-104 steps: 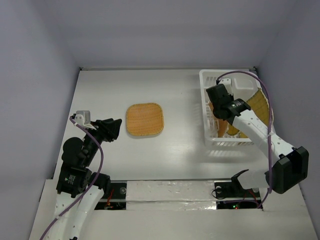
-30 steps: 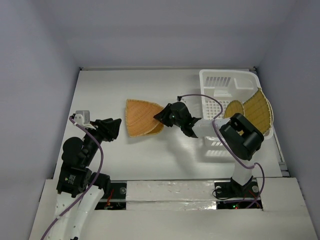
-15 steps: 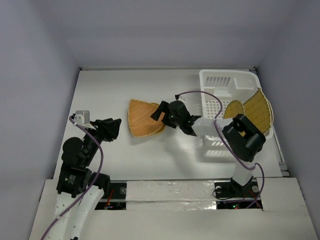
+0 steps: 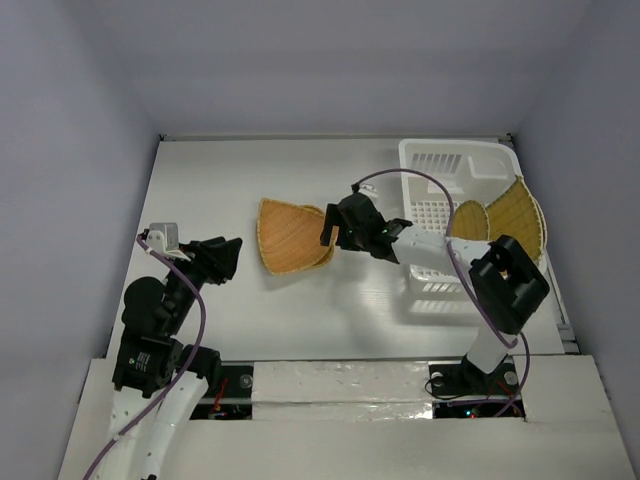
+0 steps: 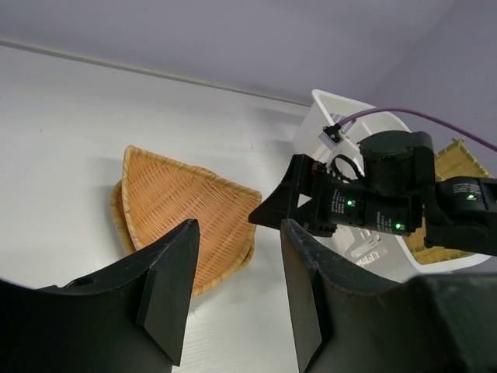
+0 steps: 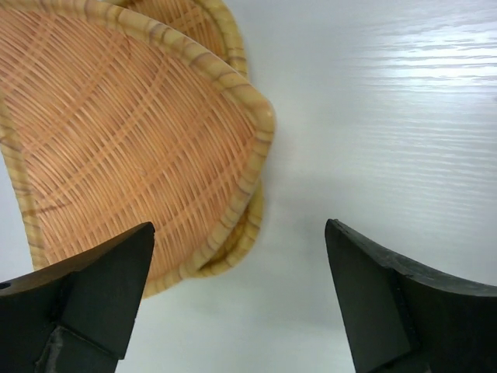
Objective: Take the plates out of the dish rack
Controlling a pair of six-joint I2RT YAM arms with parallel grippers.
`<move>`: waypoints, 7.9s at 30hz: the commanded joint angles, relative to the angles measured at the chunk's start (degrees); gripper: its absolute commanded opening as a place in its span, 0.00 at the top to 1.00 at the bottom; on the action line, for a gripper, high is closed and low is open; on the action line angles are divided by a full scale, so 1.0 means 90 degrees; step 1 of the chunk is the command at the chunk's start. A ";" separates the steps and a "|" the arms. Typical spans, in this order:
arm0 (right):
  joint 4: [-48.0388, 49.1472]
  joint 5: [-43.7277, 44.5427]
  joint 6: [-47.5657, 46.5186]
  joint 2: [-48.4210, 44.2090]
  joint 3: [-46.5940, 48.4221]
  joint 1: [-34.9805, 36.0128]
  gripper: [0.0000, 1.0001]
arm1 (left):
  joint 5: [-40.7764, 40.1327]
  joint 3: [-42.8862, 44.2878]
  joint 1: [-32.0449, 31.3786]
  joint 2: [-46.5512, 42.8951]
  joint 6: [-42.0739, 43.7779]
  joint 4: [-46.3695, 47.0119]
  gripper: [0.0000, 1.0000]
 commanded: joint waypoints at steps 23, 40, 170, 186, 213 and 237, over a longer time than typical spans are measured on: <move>-0.5060 0.3393 -0.2090 -0.4413 0.0487 -0.3048 0.24 | -0.0194 -0.0064 -0.0532 -0.0565 -0.0008 0.0216 0.86; -0.3760 0.2043 -0.2865 -0.2987 0.0056 -0.3948 0.40 | -0.0477 -0.0016 -0.0903 -0.0809 -0.0096 0.0060 0.59; -0.5704 0.1106 -0.2875 -0.4198 0.1268 -0.6037 0.49 | -0.0340 -0.0045 -0.0961 -0.0526 -0.0105 0.0089 0.70; -0.6504 0.0861 -0.2357 -0.3895 0.1756 -0.6233 0.46 | -0.0330 -0.0045 -0.0961 -0.0565 -0.0076 0.0089 0.69; -0.6534 0.0501 -0.2269 -0.3856 0.1404 -0.6506 0.81 | -0.0311 -0.0035 -0.0961 -0.0663 -0.0076 0.0099 0.68; -0.5772 0.0441 -0.2542 -0.3826 0.1081 -0.6506 0.81 | -0.0135 -0.0055 -0.0777 -0.0614 -0.0066 0.0167 0.67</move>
